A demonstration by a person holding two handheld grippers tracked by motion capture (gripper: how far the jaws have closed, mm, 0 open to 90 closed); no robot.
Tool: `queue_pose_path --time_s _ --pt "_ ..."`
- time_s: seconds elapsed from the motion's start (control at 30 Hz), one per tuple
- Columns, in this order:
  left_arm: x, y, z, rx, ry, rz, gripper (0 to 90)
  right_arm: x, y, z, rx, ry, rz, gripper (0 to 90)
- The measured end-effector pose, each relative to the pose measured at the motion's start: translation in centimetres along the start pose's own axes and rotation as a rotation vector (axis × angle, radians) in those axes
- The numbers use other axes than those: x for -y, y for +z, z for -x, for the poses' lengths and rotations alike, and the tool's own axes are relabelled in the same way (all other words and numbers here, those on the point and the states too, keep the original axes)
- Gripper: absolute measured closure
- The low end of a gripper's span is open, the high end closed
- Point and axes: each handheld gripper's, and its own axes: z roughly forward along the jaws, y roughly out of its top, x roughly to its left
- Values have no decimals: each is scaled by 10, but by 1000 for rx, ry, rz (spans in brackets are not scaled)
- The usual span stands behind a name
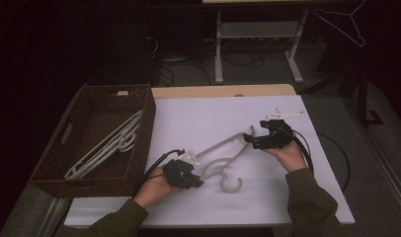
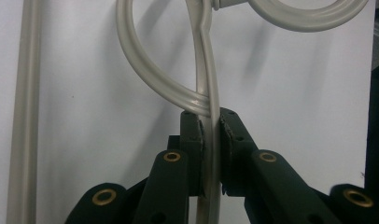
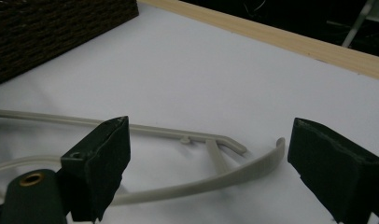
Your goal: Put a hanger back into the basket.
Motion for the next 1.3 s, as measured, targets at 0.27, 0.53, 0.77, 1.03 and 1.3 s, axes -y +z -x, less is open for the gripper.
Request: queue_pose_path --time_s 0.27,0.53,0.77,1.03,1.3 --pt "-8 -9 -1 -12 3 4 815 15 -25 -14 0 -38 33 112" --pt "-20 -17 -1 -21 -10 9 815 34 -44 -21 2 -46 38 104" --pt "-35 -32 -3 -41 -14 34 816 49 -54 -20 7 -42 28 98" --pt "-51 -47 -5 -50 -3 55 816 59 -57 -17 7 -29 13 98" --pt "-66 -61 -4 -69 14 66 818 59 -56 -17 5 -25 8 98"
